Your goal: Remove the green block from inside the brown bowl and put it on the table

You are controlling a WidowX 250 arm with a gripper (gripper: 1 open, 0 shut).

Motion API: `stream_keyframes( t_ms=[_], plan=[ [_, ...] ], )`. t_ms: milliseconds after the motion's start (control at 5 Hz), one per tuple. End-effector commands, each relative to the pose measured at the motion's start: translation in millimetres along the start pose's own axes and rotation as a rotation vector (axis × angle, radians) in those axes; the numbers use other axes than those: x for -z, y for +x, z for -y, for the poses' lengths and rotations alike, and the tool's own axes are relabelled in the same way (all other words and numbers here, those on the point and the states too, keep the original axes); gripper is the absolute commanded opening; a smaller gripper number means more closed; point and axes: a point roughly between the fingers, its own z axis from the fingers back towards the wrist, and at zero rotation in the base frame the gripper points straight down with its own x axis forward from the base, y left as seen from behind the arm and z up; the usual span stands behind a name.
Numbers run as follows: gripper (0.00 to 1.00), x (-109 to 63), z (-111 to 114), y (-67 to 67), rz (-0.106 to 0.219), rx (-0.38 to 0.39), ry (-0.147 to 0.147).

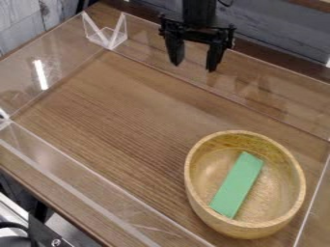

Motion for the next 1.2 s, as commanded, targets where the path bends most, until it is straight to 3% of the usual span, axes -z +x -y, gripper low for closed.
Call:
stream_keyframes(
  t_ms=[0,600,1000],
  plan=[
    [1.00,-17.3,-3,15.5,0.078,-0.008,-0.007],
    [1.00,-10.9,-5,26.6,0.083,-0.004,-0.017],
    [1.00,-10.1,-5,26.6,0.074,0.001,-0.026]
  ],
)
